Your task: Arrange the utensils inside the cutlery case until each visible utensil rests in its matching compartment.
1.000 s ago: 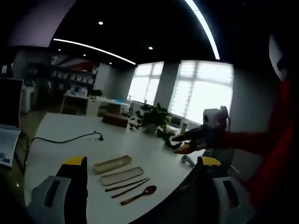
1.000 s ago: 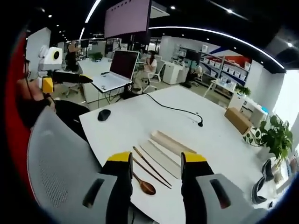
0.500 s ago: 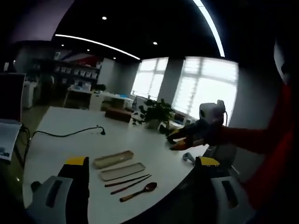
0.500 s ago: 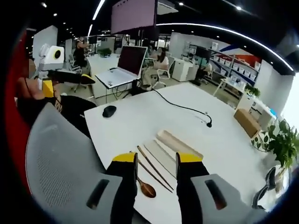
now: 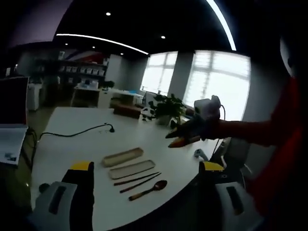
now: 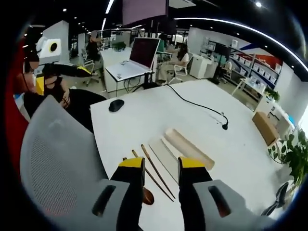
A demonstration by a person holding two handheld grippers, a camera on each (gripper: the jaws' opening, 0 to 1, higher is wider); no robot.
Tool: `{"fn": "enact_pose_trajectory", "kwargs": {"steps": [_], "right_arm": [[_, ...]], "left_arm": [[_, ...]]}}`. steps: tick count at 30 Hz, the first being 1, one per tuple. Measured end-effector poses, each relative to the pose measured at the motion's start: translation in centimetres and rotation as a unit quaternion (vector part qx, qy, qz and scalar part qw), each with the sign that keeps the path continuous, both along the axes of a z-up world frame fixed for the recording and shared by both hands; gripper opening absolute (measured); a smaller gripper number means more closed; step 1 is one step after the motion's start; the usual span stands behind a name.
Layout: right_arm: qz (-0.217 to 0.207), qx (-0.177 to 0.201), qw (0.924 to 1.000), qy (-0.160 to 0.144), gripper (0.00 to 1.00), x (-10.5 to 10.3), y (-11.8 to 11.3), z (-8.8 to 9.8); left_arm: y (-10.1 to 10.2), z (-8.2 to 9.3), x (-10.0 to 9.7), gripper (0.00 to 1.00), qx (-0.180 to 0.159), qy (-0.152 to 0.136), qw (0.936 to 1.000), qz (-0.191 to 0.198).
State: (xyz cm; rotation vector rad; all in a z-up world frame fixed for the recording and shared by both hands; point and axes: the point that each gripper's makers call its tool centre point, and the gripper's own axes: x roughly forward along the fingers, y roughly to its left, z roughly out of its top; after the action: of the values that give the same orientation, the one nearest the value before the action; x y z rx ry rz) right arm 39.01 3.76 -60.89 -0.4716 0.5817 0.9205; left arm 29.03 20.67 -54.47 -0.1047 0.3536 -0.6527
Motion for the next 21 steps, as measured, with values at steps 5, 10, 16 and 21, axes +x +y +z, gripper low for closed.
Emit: {"fn": "enact_pose_trajectory", "kwargs": {"steps": [5, 10, 16, 21], "right_arm": [[0.019, -0.02, 0.9996, 0.008, 0.23, 0.6, 0.3, -1.4], [0.032, -0.044, 0.9984, 0.016, 0.15, 0.8, 0.5, -2.9], [0.054, -0.073, 0.9953, 0.035, 0.17, 0.8, 0.7, -4.8], [0.078, -0.089, 0.992, 0.042, 0.19, 0.1, 1.2, -5.7]], "left_arm": [[0.6, -0.1, 0.0, 0.9, -0.004, 0.008, 0.9998, 0.015], [0.3, -0.4, -0.1, 0.88, 0.017, 0.005, 0.9998, 0.006], [0.0, -0.6, -0.1, 0.88, 0.02, 0.01, 0.9997, -0.005], [0.0, -1.0, 0.0, 0.88, 0.029, 0.015, 0.9994, -0.01]]}}
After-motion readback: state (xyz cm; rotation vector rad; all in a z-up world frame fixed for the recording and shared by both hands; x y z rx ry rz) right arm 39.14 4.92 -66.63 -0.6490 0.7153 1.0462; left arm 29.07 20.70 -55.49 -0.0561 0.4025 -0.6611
